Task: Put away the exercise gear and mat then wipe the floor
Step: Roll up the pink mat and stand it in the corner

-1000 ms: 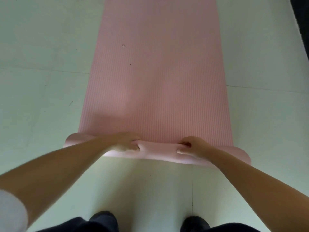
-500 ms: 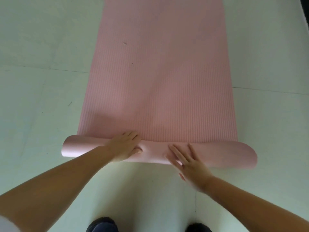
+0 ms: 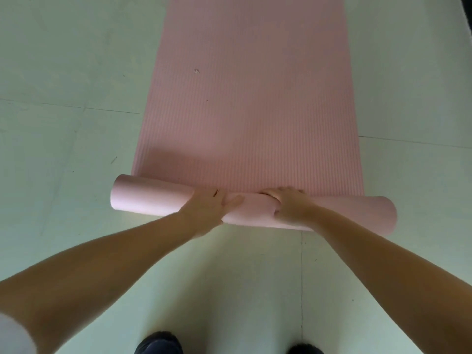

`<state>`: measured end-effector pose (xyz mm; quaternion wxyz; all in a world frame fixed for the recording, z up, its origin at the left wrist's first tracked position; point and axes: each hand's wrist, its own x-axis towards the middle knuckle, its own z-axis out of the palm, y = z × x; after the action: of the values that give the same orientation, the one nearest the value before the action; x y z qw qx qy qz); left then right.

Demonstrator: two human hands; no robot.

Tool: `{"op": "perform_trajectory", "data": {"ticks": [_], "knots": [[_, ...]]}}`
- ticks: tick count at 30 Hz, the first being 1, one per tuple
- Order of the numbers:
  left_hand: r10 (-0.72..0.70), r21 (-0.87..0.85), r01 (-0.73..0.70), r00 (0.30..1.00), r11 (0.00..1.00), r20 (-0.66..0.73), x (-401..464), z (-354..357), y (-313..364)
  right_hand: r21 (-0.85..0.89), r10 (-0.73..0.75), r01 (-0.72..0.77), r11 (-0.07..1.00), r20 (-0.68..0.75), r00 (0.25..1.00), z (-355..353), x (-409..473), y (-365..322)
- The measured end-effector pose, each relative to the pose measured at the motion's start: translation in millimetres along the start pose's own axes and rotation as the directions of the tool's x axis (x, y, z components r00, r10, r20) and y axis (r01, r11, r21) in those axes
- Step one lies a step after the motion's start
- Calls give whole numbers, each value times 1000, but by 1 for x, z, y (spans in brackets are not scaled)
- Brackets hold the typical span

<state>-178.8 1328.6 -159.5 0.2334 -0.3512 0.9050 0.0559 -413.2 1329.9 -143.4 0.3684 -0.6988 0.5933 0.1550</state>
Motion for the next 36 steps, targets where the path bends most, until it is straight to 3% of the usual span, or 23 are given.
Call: {"op": "perform_trajectory", "data": {"ticks": [2, 3, 5, 7, 10, 12, 14, 18, 22, 25, 30, 34, 36], "knots": [[-16, -216, 38, 994, 976, 106, 13, -18, -16, -254, -45, -32, 967, -292, 955, 12, -9, 3], [-12, -354, 61, 990, 933, 140, 20, -24, -26, -289, -102, -22, 957, -408, 907, 20, -15, 4], [38, -555, 58, 987, 830, 159, 29, -34, -43, -380, -225, 28, 925, -487, 844, 36, -25, 7], [89, -606, 52, 975, 794, 201, 40, -37, -54, -489, -241, 41, 871, -353, 904, 45, -27, 10], [-1, -475, 111, 974, 873, 226, 46, -29, -58, -526, -155, 6, 851, -240, 958, 31, -12, 9], [-154, -289, 145, 988, 946, -7, 37, -22, -53, -510, -91, -38, 860, -225, 970, 15, 1, 5], [-244, -242, 188, 943, 952, -228, 24, -15, -44, -522, -139, -41, 852, -301, 943, -2, 13, 5], [-227, -57, 227, 974, 972, 11, 14, -7, -38, -479, -186, 22, 878, -298, 936, -6, 11, 8], [-165, 10, 166, 984, 986, -61, 20, -19, -34, -298, -66, -47, 953, -359, 931, 15, -7, 5], [-94, -117, 93, 996, 989, -1, 9, -20, -19, -290, -64, -32, 957, -315, 947, 23, -27, 10], [72, -360, 26, 964, 933, 256, -33, -11, 1, -288, -141, 95, 953, -143, 980, 60, -75, -6], [192, -526, 101, 860, 844, 472, -49, 1, -4, -145, -162, 170, 975, 67, 985, 55, -75, -17], [179, -587, 197, 835, 785, 520, -57, 13, -8, -47, -135, 148, 988, 203, 970, 52, -65, -18]]}}
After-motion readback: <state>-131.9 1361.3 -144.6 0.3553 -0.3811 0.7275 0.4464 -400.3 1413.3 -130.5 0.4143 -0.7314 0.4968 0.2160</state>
